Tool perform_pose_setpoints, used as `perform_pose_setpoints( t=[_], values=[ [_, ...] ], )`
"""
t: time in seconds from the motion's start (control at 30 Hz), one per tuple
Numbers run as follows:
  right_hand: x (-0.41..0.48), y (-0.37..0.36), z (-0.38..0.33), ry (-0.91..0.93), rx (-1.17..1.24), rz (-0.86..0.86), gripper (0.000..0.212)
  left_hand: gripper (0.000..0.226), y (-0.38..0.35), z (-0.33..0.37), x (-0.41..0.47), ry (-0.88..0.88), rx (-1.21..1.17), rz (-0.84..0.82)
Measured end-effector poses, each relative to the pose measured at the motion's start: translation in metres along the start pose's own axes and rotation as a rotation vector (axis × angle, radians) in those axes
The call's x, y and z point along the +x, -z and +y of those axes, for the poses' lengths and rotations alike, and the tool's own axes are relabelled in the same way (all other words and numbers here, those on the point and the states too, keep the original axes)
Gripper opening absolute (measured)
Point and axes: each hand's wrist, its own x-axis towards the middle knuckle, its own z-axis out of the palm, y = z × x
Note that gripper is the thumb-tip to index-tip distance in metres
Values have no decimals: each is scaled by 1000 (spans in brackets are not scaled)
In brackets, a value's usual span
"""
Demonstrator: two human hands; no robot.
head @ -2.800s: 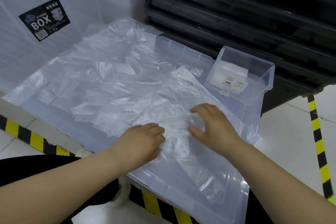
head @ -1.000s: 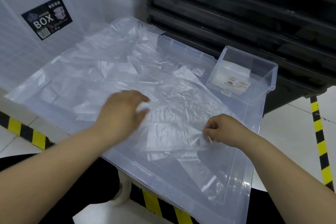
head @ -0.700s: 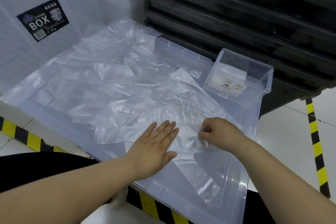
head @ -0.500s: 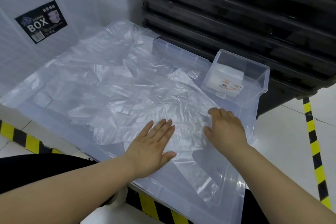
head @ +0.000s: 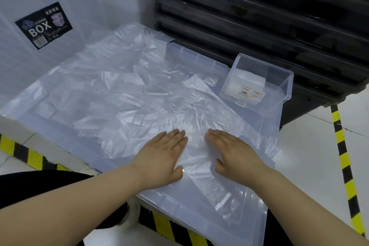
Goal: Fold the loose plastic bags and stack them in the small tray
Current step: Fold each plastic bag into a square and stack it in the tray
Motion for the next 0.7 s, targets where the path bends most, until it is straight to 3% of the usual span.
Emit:
perform_pose_setpoints(
  t=[0.2, 0.33, 0.43, 0.53, 0.7],
  values=[
    [-7, 10, 11, 10, -32, -143, 68, 68, 1, -3, -1, -33, 54, -19],
    [-3, 5, 10, -47, 64, -14, 58, 44, 3, -9, -2, -73, 41, -19],
    [4, 9, 15, -124, 39, 23, 47, 48, 11, -10, 2, -18, 46, -38],
    [5, 14, 21, -181, 40, 0, 35, 45, 25, -15, 2, 75, -111, -162],
    [0, 26, 31, -256, 328, -34, 25, 38, 39, -29, -1, 200, -378, -186]
  ],
)
